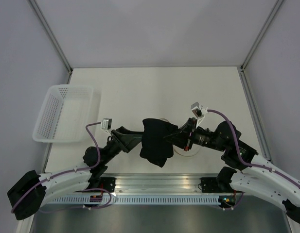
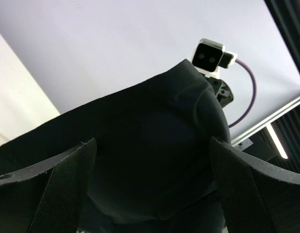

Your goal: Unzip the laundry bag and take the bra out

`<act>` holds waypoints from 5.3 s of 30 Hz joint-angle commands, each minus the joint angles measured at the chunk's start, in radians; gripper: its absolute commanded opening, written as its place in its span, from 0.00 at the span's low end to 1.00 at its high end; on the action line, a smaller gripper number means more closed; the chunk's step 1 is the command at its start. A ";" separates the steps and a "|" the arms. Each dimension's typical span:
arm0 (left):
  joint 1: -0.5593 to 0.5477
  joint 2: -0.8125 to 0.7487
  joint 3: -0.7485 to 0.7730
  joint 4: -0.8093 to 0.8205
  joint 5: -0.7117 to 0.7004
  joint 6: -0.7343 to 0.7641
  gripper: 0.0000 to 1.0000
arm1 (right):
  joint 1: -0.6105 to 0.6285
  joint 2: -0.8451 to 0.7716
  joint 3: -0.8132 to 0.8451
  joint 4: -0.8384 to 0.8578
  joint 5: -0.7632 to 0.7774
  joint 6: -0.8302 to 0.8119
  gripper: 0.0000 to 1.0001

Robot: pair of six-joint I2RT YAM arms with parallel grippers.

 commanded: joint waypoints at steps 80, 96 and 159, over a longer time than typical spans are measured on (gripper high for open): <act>0.000 0.078 0.311 -0.131 0.298 0.162 0.94 | -0.002 0.028 0.028 0.050 0.035 -0.059 0.01; 0.000 -0.078 0.488 -0.889 -0.135 0.410 0.02 | -0.003 -0.042 0.063 -0.106 0.168 -0.092 0.79; 1.243 0.612 0.912 -1.526 -0.537 0.460 0.41 | -0.002 0.054 -0.078 -0.062 0.107 -0.119 0.98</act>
